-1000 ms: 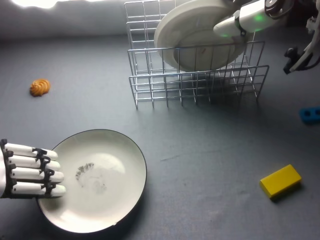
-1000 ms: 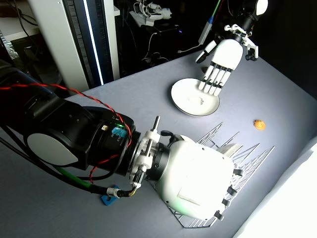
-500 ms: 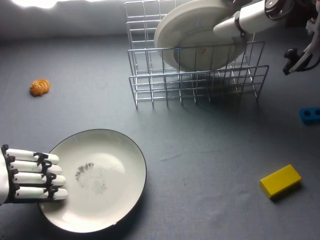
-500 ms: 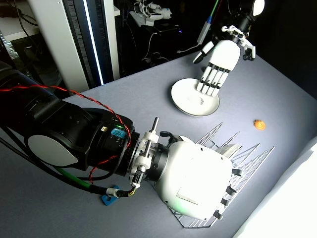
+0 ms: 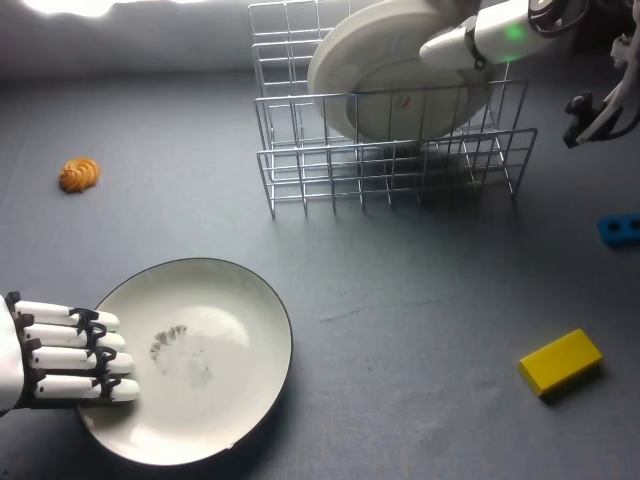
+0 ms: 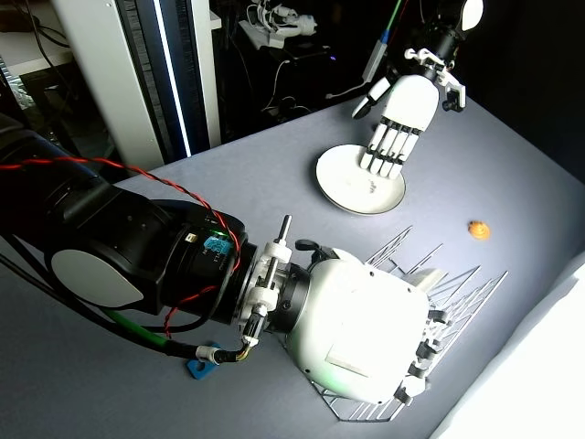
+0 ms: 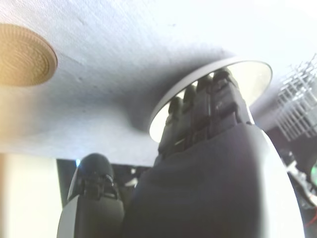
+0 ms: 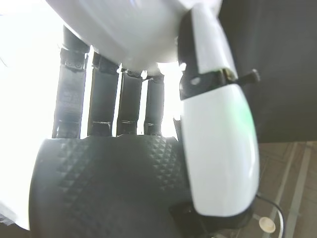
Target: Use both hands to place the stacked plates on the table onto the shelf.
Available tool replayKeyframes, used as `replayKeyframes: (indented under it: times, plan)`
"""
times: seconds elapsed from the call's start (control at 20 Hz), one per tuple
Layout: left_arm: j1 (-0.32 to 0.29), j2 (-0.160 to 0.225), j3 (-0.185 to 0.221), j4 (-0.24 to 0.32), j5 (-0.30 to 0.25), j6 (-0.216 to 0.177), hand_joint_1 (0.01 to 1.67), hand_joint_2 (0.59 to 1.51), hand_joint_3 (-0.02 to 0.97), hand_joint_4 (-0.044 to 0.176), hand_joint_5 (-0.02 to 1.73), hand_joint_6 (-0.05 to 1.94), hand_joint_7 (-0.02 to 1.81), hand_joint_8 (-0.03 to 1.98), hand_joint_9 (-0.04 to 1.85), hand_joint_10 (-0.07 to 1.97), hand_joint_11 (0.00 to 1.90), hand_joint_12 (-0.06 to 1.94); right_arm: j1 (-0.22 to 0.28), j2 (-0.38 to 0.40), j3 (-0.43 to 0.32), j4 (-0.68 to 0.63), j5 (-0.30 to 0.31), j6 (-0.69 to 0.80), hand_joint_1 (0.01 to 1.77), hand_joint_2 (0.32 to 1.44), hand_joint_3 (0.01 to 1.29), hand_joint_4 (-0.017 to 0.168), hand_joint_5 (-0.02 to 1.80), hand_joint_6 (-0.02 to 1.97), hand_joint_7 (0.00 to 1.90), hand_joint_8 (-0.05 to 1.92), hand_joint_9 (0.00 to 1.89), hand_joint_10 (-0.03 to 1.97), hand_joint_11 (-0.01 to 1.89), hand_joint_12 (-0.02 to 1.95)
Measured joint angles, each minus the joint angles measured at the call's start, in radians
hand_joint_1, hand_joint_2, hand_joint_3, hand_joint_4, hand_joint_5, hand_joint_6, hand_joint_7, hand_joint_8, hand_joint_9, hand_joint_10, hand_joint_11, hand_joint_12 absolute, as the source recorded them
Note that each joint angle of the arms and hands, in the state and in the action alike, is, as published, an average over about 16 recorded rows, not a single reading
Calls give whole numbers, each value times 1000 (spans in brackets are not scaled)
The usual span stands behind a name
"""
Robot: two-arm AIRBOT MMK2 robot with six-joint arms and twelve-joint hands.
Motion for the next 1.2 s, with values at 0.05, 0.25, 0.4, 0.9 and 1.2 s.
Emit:
replayKeyframes:
  times: [0.05, 0.25, 0.4, 0.9, 1.2]
  plan:
    - [0, 1, 1, -8, -4, 0, 19, 1185, 10, 5, 24, 3, 18, 10, 18, 6, 16, -11, 1, 0, 0, 0, 2, -1, 1141, 1013, 14, -3, 879, 470, 968, 308, 1079, 7, 629, 1240]
    - [-2, 8, 8, -38, -15, 2, 19, 1184, 10, 5, 25, 3, 17, 10, 18, 6, 16, -2, 5, 1, 0, -5, 20, -11, 1114, 1009, 16, -4, 841, 246, 922, 95, 974, 12, 507, 1280]
    - [-2, 13, 14, -55, -18, 5, 18, 1184, 9, 5, 26, 3, 17, 10, 18, 4, 16, 4, 12, 6, -6, -21, 40, -22, 1098, 1001, 16, -3, 820, 107, 889, 6, 913, 14, 427, 1293]
    - [9, 21, 4, -72, 18, 12, 18, 1187, 10, 4, 27, 3, 18, 11, 8, -5, 15, -1, 48, 54, -159, -123, 129, -242, 1081, 997, 16, -1, 701, 52, 720, 1, 735, 12, 255, 1278]
    - [29, 10, -13, -80, 50, 13, 17, 1189, 10, 1, 16, -5, 17, 11, 1, -12, 14, -13, 42, 85, -320, -165, 150, -444, 1101, 973, 16, 1, 427, 45, 416, 0, 423, 12, 129, 801]
